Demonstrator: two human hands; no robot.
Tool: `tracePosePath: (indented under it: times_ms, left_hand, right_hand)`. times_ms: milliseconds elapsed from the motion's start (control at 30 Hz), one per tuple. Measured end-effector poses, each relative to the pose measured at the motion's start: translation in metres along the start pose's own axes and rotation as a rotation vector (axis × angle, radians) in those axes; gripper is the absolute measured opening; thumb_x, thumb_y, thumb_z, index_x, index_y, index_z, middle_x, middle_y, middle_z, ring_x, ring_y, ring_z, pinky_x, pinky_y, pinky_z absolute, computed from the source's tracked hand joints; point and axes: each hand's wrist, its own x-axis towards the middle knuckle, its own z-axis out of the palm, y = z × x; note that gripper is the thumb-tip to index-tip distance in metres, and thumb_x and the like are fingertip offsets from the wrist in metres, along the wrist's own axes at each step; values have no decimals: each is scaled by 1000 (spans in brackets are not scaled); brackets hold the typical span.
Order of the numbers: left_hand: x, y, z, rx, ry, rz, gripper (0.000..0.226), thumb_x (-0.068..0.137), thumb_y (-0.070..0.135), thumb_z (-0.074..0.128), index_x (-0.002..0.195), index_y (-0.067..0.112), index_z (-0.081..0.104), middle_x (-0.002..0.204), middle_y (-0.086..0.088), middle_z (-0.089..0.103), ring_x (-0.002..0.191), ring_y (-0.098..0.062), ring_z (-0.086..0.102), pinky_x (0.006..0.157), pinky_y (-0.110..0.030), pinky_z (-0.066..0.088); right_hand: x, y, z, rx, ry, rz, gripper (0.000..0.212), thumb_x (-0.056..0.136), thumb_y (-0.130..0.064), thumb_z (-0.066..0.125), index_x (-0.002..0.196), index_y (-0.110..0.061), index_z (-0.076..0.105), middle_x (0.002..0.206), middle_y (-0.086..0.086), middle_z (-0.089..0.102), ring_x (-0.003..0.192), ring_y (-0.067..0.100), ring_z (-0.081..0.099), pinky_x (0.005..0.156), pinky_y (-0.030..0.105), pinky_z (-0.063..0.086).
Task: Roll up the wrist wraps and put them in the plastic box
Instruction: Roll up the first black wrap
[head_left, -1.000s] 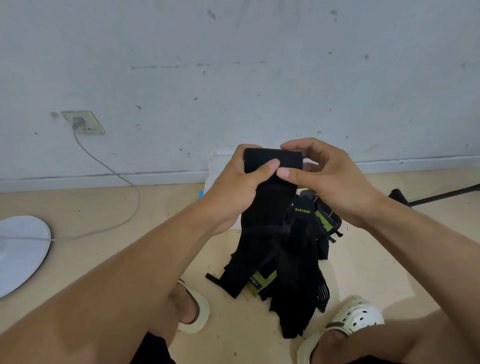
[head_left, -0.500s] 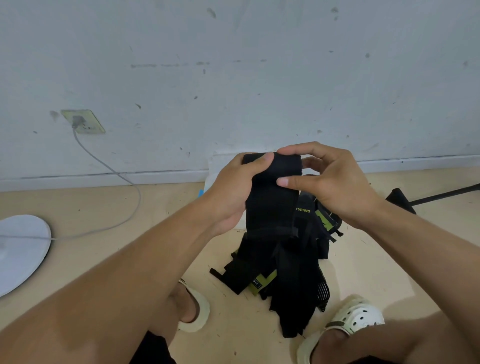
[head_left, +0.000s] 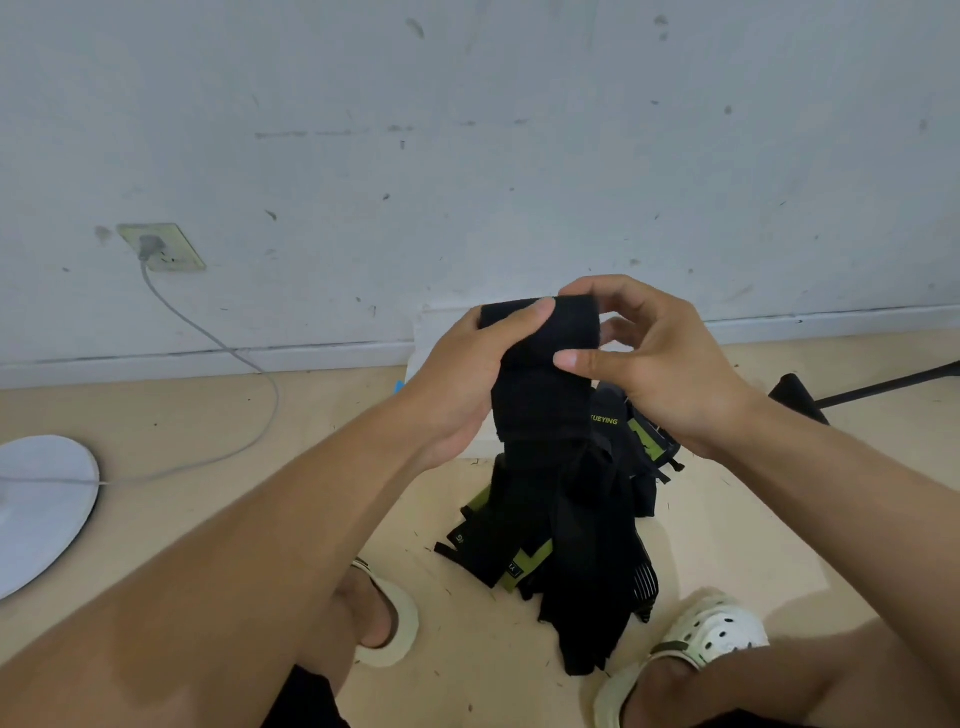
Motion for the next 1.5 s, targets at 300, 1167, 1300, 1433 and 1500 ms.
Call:
tracePosePath:
  times_ms: [300,1167,1300,1433,1500]
  left_hand:
    - [0,0,-2,13,70,2,39,100,30,68,136,19,58,126,-2,73,114,-22,72,100,-42,58]
    - [-1,1,-7,85,71,71,41,91,6,77,126,21,60,120,-6,65,115,-27,67,99,-45,59]
    - [0,0,-8,133,50,104,41,93,9,75,126,24,56,118,0,64,111,-19,62,91,-35,51]
    - [-1,-1,-6,209,26,86,40,97,31,72,129,25,49,119,0,62,117,-22,63,102,-42,54]
    - [-2,-2,-5,248,47,87,42,98,45,67,130,27,46,115,4,62,110,-19,66,94,-39,56]
  right_hand:
    - [0,-3,-1,70,-40,79,47,78,-18,86,121,-29,71,116,-6,70,96,9,73,84,27,59]
    - [1,1,-7,-55,-152,81,53,83,-31,79,134,-33,63,127,-14,70,112,12,71,103,35,56]
    - [2,4,-7,-127,-159,49,50,85,-17,82,130,-31,65,123,-11,72,113,8,69,103,29,52]
    - [0,3,-7,-119,-133,16,46,90,-8,78,131,-25,66,121,-12,74,109,6,71,91,19,54]
    - [-2,3,-4,-101,-148,20,49,92,-8,75,136,-27,64,122,-15,74,112,1,69,92,16,54]
